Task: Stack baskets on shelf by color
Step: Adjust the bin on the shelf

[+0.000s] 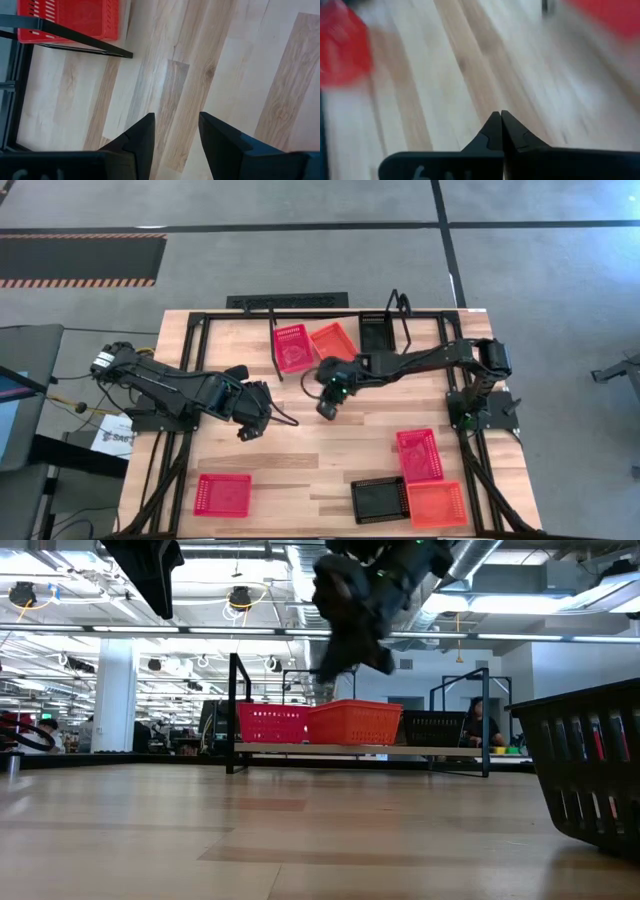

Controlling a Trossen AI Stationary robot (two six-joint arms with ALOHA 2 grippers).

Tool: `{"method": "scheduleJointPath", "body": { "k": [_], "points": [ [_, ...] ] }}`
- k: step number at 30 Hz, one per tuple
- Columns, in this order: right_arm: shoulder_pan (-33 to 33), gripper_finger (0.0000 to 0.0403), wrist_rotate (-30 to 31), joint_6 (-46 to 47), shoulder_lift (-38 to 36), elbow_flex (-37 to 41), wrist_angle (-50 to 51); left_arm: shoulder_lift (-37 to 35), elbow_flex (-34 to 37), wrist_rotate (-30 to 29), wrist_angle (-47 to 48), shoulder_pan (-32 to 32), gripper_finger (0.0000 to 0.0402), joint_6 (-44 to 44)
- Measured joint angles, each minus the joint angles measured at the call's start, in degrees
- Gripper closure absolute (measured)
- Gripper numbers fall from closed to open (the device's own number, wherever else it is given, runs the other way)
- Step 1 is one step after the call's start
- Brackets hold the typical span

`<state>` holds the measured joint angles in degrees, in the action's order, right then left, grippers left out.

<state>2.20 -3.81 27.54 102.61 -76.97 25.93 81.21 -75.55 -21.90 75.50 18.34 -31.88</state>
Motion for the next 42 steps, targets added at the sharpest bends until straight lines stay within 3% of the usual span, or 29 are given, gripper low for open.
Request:
{"method": "scheduleJointPath", "body": {
  "k": [6, 9, 14, 32, 35, 39, 42],
  "points": [
    [-1.40, 0.0402, 14.64, 2.30, 0.02, 0.00, 15.55, 0.00, 0.00, 0.03, -0.02, -0.01, 0.0261, 0.00],
    [-1.45, 0.0402, 20.77, 2.82, 0.02, 0.00, 16.46, 0.00, -0.01, 0.03, -0.02, -0.01, 0.0261, 0.00],
    [-1.35, 0.0401, 23.48, 2.59, 0.02, 0.00, 13.09, 0.02, 0.00, 0.04, -0.02, -0.01, 0.0261, 0.00],
    [-0.52, 0.0401, 26.53, 2.29, 0.02, 0.00, 4.22, 0.00, 0.00, 0.06, 0.00, 0.01, 0.0261, 0.00],
    [-0.69, 0.0401, 22.82, 2.06, 0.02, 0.00, 3.74, 0.01, 0.00, 0.08, 0.00, 0.01, 0.0261, -0.01],
    [-1.90, 0.0402, 11.56, -1.19, 0.02, 0.00, 4.09, 0.00, 0.00, 0.08, 0.00, -0.01, 0.0261, -0.02],
    [-2.84, 0.0402, 10.15, -2.11, 0.03, 0.00, 6.80, 0.01, 0.00, 0.09, -0.01, 0.00, 0.0261, 0.00]
  ]
}}
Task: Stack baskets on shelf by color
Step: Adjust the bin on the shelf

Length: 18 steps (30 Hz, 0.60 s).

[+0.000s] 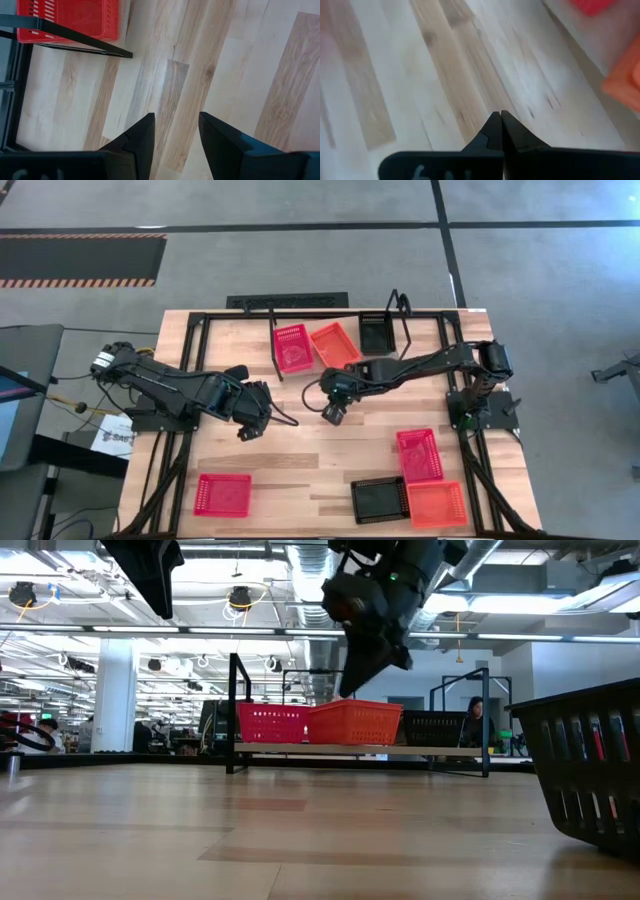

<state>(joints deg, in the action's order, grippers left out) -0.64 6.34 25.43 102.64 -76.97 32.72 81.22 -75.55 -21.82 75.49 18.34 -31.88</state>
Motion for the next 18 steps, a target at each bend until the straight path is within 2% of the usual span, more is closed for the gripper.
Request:
{"method": "scheduleJointPath", "body": {
  "k": [5, 8, 18],
  "points": [
    [0.10, 0.0402, 6.71, -0.16, 1.02, 0.15, 5.74, 0.00, 0.00, -0.01, 0.01, -0.01, 0.0261, 0.00],
    [0.69, 0.0402, 10.14, -0.47, 1.45, -0.03, 5.56, 0.00, 0.00, 0.00, 0.00, 0.01, 0.0261, 0.00],
    [2.74, 0.0402, 13.16, -4.51, 1.72, 0.02, 3.33, 0.01, 0.00, 0.00, -0.01, 0.01, 0.0261, -0.30]
  ]
}}
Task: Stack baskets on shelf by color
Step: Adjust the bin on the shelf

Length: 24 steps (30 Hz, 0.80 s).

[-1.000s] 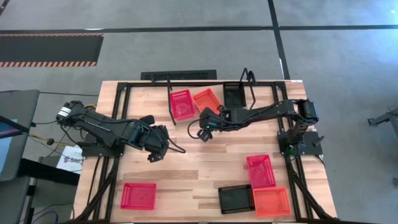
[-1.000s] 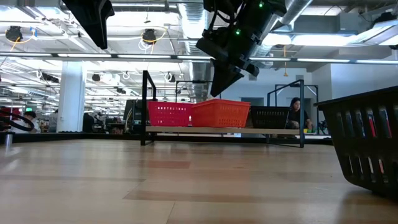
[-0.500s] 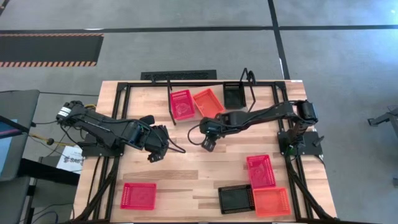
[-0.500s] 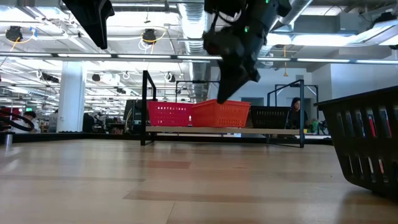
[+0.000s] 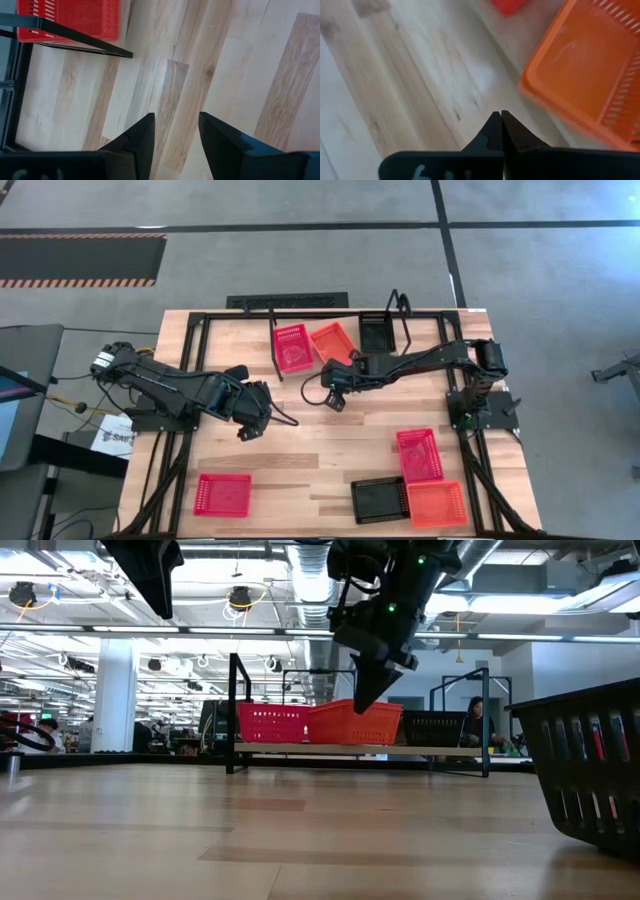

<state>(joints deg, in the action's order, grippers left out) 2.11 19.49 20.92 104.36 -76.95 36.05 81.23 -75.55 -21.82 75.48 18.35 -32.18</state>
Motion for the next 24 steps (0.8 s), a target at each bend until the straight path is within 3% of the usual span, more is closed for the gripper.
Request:
{"method": "scheduleJointPath", "body": {
  "k": [16, 20, 24],
  "points": [
    [2.58, 0.0402, 0.15, -2.08, 0.00, 0.00, -13.79, -0.02, 0.00, -0.12, -0.02, -0.01, 0.0261, -0.55],
    [1.38, 0.0402, -4.29, -2.66, -0.62, -0.01, -11.94, 0.00, 0.00, -0.12, -0.02, -0.02, 0.0261, -0.57],
    [-0.48, 0.0402, -5.80, -2.82, -0.39, -0.02, -3.82, -0.02, -0.01, -0.12, -0.01, 0.00, 0.0261, -0.57]
  ]
}}
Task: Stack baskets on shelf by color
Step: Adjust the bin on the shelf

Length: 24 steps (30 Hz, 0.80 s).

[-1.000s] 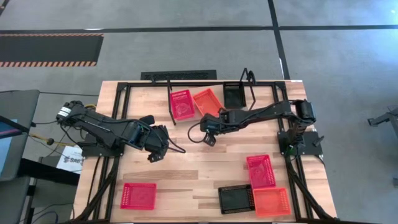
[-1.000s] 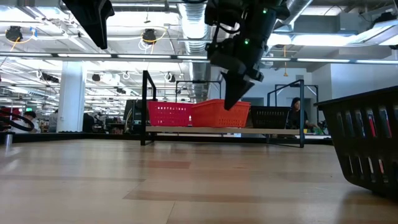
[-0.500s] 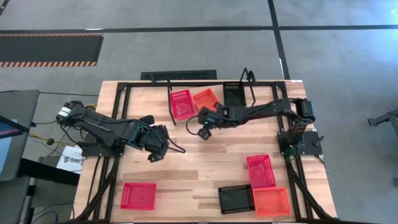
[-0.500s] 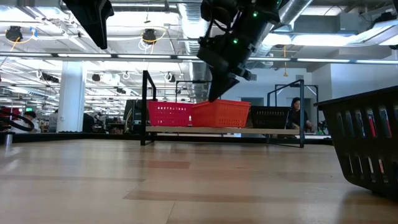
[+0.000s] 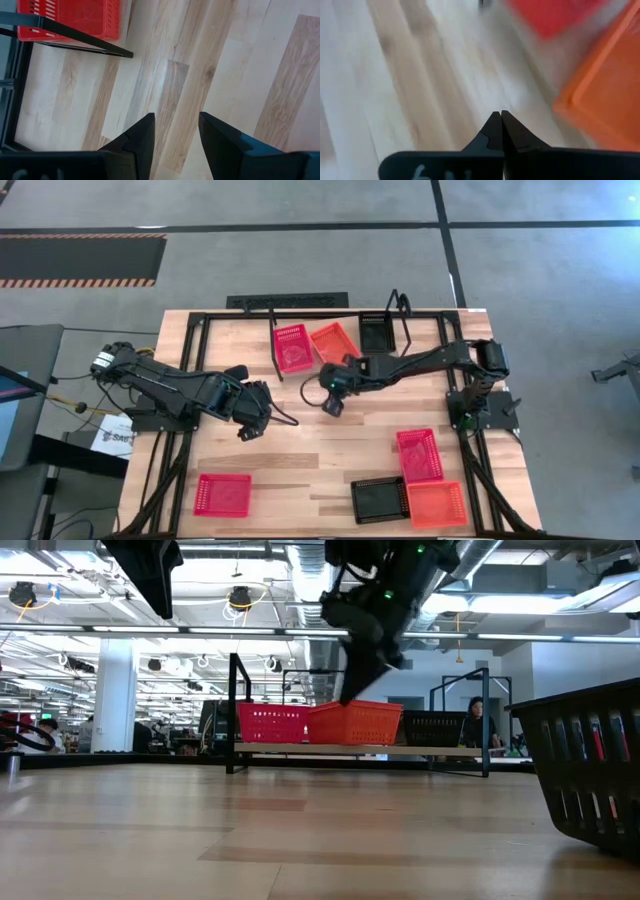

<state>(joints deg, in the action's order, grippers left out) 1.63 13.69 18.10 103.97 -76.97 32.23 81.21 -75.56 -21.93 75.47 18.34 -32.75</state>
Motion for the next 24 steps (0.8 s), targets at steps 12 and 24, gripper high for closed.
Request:
{"method": "scheduleJointPath", "body": {
  "k": [12, 24],
  "points": [
    [1.24, 0.0402, 4.46, -2.36, 4.96, 0.11, -0.24, 0.00, 0.01, -0.17, -0.21, -0.01, 0.0261, -0.73],
    [3.85, 0.0402, 4.46, -6.02, 5.91, 0.02, -10.84, 0.01, 0.01, 0.11, -0.56, 0.00, 0.0261, -1.57]
  ]
}}
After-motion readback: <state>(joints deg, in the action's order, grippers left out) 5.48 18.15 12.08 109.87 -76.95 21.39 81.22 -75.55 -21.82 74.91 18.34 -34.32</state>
